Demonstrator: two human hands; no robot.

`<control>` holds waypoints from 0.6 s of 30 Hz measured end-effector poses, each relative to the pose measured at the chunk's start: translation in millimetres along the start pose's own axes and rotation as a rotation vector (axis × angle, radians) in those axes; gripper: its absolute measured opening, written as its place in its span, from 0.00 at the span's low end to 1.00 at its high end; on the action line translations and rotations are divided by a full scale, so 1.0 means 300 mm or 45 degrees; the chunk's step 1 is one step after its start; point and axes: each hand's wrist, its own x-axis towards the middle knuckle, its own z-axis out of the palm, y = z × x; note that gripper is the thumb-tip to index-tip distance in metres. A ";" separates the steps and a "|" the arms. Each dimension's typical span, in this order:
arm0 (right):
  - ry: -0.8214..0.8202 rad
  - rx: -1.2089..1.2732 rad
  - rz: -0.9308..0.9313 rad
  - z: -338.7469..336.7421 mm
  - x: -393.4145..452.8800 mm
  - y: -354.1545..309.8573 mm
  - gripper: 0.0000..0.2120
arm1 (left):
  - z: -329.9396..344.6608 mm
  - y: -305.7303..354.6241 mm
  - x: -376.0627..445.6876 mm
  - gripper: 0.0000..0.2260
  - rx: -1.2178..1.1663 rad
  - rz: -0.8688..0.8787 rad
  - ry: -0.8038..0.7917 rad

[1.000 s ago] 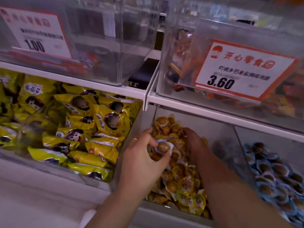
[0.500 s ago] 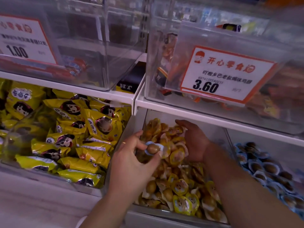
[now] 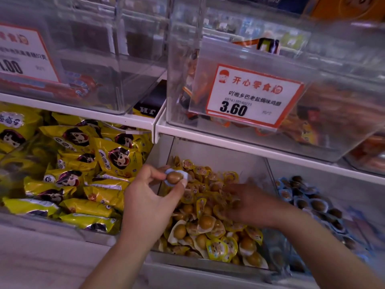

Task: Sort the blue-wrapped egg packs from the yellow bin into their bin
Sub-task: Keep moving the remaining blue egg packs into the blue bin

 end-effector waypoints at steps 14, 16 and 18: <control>0.139 -0.297 -0.088 0.140 0.257 -0.072 0.32 | -0.005 -0.020 0.022 0.15 -0.038 0.115 -0.029; 0.144 -0.509 0.082 0.088 0.287 -0.014 0.29 | -0.007 -0.013 0.026 0.08 0.000 0.140 -0.050; 0.103 -0.631 0.264 0.048 0.294 0.018 0.25 | -0.004 -0.012 0.026 0.07 -0.022 0.137 -0.041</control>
